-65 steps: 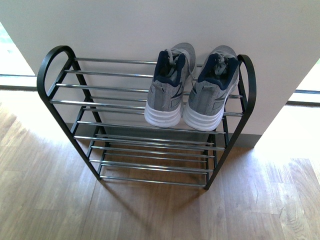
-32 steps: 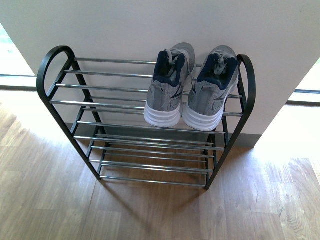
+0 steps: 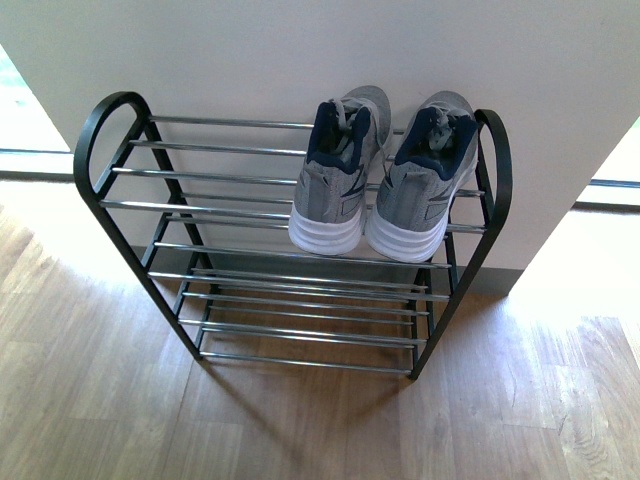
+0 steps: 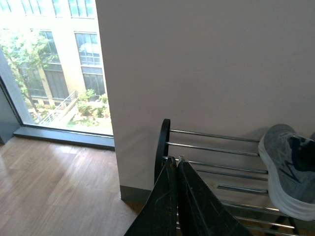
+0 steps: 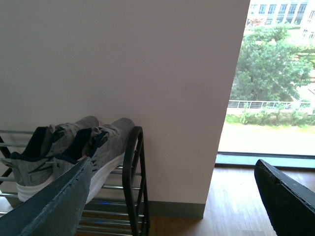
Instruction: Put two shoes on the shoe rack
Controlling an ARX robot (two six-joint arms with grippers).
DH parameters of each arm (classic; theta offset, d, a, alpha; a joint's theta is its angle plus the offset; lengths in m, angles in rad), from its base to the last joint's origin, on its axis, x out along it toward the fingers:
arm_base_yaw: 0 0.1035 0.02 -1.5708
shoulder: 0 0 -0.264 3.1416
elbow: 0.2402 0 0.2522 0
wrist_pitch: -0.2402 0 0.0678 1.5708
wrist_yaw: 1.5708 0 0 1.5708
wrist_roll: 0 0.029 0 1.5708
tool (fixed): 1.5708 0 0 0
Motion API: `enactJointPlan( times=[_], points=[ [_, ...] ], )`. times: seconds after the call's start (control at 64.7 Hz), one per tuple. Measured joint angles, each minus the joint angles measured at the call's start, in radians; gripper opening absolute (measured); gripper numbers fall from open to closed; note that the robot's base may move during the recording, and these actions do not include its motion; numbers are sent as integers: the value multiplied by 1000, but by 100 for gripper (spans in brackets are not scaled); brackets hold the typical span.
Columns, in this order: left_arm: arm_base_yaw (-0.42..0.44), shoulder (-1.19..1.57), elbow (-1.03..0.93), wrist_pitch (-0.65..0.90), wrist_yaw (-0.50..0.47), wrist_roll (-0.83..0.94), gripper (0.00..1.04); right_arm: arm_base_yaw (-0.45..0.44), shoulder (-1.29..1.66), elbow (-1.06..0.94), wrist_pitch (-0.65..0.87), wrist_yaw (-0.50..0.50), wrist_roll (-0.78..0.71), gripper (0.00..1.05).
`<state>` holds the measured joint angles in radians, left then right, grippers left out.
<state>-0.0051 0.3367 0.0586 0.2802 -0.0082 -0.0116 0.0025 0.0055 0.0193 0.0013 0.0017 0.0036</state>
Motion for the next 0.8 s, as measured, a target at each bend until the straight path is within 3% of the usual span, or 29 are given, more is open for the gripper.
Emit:
enactJointPlan(
  times=[0.603, 0.711, 0.804],
  points=[
    [1, -158, -44, -101, 8, 3, 1, 0, 0, 0, 0, 0, 0, 96],
    [1, -288, -44, -262, 8, 3, 1, 0, 0, 0, 0, 0, 0, 96],
    [1, -318, -44, -275, 7, 3, 1, 0, 0, 0, 0, 1, 0, 96]
  ],
)
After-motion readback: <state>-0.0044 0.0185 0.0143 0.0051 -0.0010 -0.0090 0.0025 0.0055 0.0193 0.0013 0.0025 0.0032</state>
